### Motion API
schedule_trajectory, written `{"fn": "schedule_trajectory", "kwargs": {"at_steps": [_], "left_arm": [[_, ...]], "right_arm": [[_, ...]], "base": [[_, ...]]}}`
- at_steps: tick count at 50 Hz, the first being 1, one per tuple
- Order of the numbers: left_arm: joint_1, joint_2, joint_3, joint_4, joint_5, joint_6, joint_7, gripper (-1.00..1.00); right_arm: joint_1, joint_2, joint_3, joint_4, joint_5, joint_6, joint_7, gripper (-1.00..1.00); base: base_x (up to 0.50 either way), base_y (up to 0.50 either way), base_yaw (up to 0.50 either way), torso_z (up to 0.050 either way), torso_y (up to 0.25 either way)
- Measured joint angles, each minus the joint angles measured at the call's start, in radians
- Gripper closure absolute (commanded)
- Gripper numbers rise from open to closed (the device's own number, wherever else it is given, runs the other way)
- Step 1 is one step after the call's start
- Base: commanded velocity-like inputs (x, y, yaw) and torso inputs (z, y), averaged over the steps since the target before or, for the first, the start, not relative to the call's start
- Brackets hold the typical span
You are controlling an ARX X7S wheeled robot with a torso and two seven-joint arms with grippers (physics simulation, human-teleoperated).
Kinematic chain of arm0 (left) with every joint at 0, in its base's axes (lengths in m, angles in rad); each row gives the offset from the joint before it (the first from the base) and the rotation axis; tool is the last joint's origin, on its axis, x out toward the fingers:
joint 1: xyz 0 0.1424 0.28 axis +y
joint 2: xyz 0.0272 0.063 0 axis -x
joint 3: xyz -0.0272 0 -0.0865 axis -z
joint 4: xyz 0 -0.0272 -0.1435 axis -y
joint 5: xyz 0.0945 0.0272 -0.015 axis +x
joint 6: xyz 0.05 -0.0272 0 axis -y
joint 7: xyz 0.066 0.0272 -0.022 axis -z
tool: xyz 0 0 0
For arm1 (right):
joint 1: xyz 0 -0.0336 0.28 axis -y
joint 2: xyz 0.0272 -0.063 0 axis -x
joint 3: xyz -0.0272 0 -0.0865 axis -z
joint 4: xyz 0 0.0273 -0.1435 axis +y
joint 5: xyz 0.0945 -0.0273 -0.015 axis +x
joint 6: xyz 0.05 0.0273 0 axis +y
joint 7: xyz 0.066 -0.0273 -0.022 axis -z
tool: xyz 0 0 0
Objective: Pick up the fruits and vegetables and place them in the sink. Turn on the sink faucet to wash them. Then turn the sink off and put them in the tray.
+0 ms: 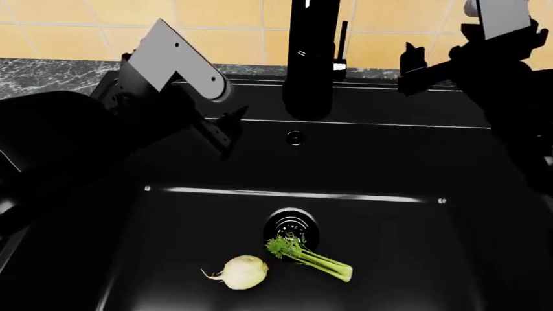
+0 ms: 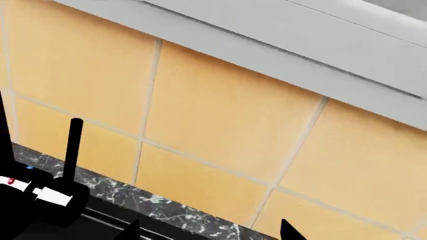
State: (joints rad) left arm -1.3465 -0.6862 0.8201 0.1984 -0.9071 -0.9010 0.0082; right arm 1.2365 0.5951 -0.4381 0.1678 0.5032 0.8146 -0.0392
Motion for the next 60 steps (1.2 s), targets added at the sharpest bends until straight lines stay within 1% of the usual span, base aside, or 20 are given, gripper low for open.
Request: {"fn": "schedule_trajectory", "kwargs": {"at_steps": [6, 13, 18, 22, 35, 60], "left_arm": [[-0.005, -0.001, -0.003, 0.003, -0.007, -0.009, -0.004, -1.00], [-0.011, -0.002, -0.008, 0.010, -0.018, -0.020, -0.011, -1.00], [-0.015, -0.001, -0.010, 0.014, -0.022, -0.025, -0.014, -1.00], [-0.017, 0.000, -0.010, 0.015, -0.025, -0.028, -0.015, -1.00], [-0.021, -0.002, -0.012, 0.017, -0.031, -0.032, -0.016, -1.00], [-0.022, -0.001, -0.013, 0.024, -0.037, -0.033, -0.021, -1.00]], "right_arm": [[-0.033, 0.129, 0.036, -0.224, 0.108, 0.164, -0.042, -1.00], [-0.044, 0.254, 0.069, -0.424, 0.238, 0.315, -0.110, -1.00], [-0.040, 0.318, 0.078, -0.525, 0.312, 0.388, -0.161, -1.00], [-0.034, 0.348, 0.065, -0.576, 0.346, 0.422, -0.201, -1.00], [-0.014, 0.355, -0.045, -0.621, 0.337, 0.440, -0.298, -1.00], [-0.053, 0.275, -0.260, -0.532, 0.205, 0.346, -0.371, -1.00]], "base": [[0.00, 0.00, 0.00, 0.000, 0.000], [0.00, 0.00, 0.00, 0.000, 0.000], [0.00, 0.00, 0.00, 0.000, 0.000], [0.00, 0.00, 0.00, 0.000, 0.000], [0.00, 0.00, 0.00, 0.000, 0.000], [0.00, 0.00, 0.00, 0.000, 0.000]]}}
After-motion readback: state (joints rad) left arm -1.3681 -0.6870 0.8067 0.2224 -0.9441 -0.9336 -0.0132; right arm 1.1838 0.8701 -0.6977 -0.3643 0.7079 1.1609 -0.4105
